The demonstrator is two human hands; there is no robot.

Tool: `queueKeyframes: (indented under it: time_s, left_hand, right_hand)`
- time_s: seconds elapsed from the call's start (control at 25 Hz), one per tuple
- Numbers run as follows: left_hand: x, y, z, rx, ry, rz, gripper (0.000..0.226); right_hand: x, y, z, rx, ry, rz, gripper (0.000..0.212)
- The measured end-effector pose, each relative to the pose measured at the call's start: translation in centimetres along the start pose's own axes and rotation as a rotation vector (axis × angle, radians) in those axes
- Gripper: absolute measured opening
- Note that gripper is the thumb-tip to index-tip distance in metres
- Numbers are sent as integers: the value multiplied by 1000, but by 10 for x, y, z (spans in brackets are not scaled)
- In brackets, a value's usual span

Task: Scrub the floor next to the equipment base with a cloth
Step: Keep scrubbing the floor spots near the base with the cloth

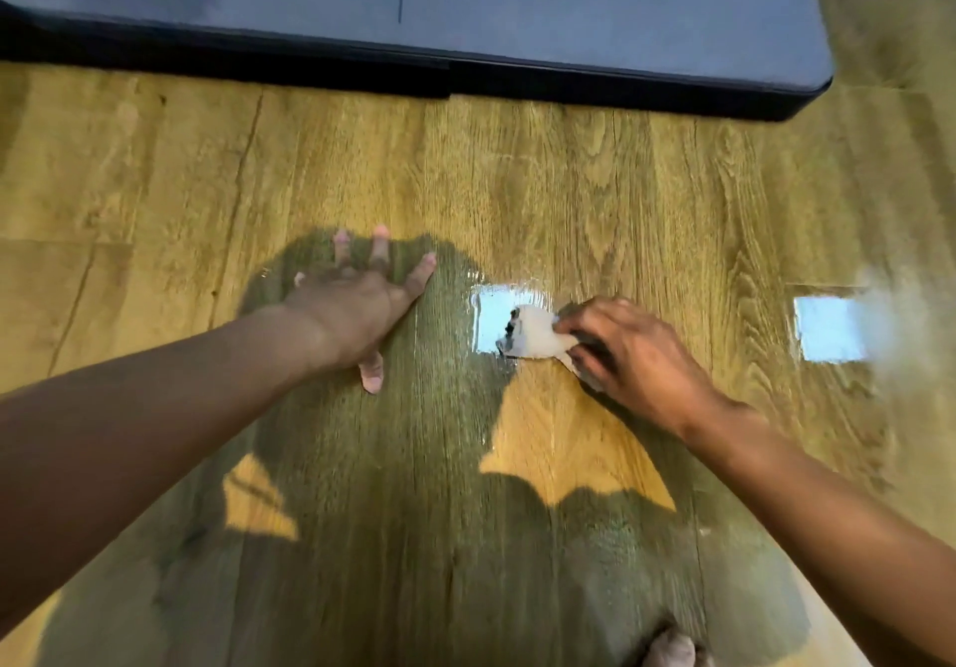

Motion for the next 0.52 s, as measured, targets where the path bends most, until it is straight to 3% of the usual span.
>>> queueKeyframes:
  time_s: [0.08, 0.28, 0.52]
  left_hand:
    - [0, 1, -1, -3, -2, 10, 144]
    - [7, 7, -8, -26, -3, 59, 143]
    - [7, 8, -10, -50, -7, 62, 139]
  right_hand:
    - [-34, 11, -13, 0, 26, -16, 22]
    - [-138, 50, -62, 167, -209, -155, 36]
    - [-125, 36, -50, 187, -56, -156, 30]
Point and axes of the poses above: each hand's wrist, its own x-axis away from the middle knuckle, its own y-axis out of the back of the hand, z = x × y, the point moved 9 cm from there along -x, towards the middle knuckle, and after that the axes turned 11 degrees about -y, right-handed, at the moved point
